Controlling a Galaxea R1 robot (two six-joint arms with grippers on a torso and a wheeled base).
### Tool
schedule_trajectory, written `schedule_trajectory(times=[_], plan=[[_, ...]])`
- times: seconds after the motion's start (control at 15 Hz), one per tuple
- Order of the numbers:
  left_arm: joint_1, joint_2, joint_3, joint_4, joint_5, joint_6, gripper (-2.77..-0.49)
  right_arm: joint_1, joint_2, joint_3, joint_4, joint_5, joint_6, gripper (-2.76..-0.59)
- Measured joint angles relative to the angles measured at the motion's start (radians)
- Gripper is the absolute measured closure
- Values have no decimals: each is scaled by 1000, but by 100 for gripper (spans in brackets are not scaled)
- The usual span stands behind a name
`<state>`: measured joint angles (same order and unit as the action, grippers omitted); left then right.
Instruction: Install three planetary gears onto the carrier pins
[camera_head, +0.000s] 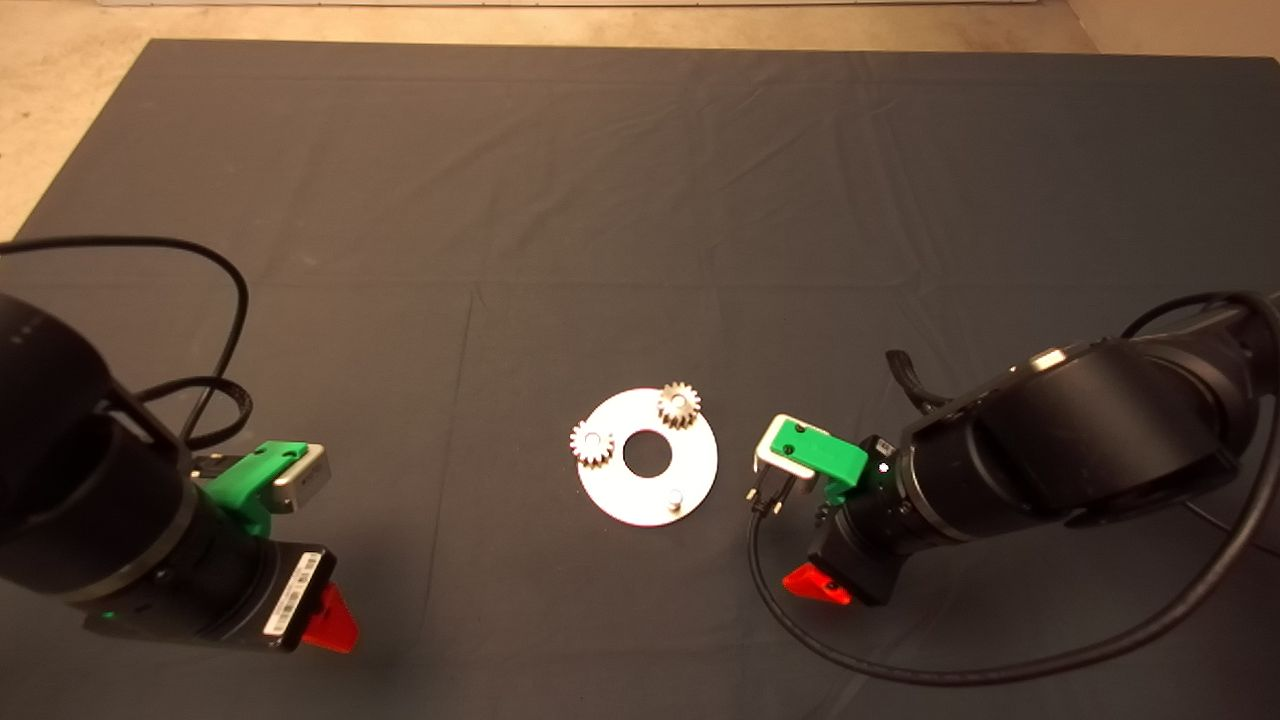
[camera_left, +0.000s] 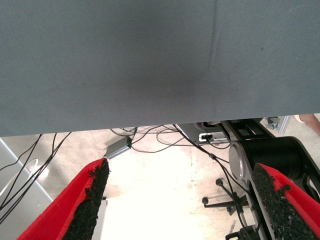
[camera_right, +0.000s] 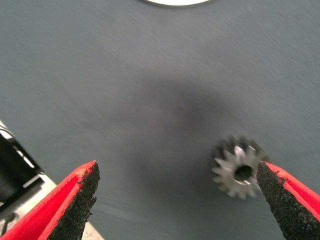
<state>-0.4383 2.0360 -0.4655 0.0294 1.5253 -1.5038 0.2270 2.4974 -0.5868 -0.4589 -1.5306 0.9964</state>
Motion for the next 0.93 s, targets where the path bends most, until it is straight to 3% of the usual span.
schedule_trajectory(times=[0.67,0.93], plan=[[0,0,0,0,0,0,-204,-8,-49,0,-9,-1,-100,-233],[0,0,0,0,0,1,-204,-19,-54,-33,-18,0,-155,-233]])
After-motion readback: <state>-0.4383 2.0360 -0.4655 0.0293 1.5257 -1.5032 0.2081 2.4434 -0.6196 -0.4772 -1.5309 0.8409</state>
